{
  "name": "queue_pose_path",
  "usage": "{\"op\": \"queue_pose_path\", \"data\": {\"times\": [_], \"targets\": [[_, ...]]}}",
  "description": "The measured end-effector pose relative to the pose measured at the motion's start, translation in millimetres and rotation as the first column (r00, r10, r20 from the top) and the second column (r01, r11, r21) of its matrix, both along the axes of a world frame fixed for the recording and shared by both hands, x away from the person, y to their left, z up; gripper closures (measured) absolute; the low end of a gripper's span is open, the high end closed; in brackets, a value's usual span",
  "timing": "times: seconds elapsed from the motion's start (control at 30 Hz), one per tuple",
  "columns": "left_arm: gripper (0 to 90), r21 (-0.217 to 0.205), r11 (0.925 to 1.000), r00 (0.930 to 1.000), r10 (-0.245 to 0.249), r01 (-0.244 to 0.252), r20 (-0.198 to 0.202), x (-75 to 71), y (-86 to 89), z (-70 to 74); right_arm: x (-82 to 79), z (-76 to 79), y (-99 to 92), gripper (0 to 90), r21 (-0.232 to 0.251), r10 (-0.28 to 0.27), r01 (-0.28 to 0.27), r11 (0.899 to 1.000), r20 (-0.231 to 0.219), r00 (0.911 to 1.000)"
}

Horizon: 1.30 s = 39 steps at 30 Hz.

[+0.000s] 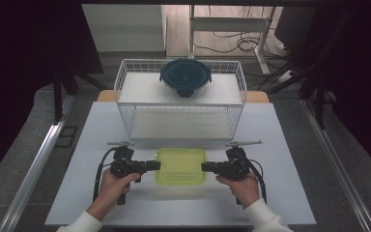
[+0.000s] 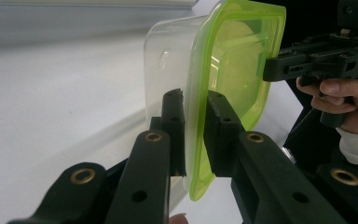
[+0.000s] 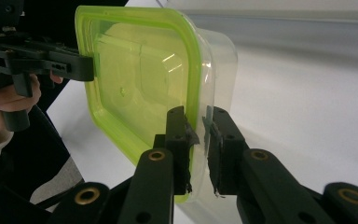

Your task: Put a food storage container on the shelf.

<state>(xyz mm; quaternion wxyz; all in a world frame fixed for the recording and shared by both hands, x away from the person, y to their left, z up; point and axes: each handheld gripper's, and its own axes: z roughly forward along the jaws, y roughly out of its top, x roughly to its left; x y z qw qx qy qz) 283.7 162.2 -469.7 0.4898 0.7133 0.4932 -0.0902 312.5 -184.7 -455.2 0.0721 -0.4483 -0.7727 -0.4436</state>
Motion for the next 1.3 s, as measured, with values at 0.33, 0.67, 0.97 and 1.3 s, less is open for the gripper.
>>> {"op": "queue_pose_path", "data": {"times": [0.33, 0.67, 0.97, 1.3], "targets": [[80.0, -0.002, 1.0, 0.9998, 0.003, -0.003, 0.018, 1.6, 1.3, 9.2, 3.1, 9.3, 1.0, 78.6, 0.003, 0.006, -0.006, 1.0, 0.025, 0.9997], [80.0, -0.024, 0.9997, 0.9985, 0.006, -0.004, 0.054, 8.8, 2.1, 26.1, 8.1, 28.5, 0.1, 78.6, 0.005, 0.007, -0.007, 1.0, 0.069, 0.9976], [80.1, -0.026, 0.9996, 0.9966, 0.009, -0.007, 0.082, 14.5, 2.8, 41.1, 12.5, 45.6, 0.2, 78.6, 0.008, 0.005, -0.006, 1.0, 0.104, 0.9946], [80.1, -0.028, 0.9995, 0.9939, 0.013, -0.01, 0.109, 18.4, 4.8, 57.0, 16.0, 61.2, 2.6, 78.6, 0.012, 0.005, -0.007, 1.0, 0.135, 0.9908]]}}
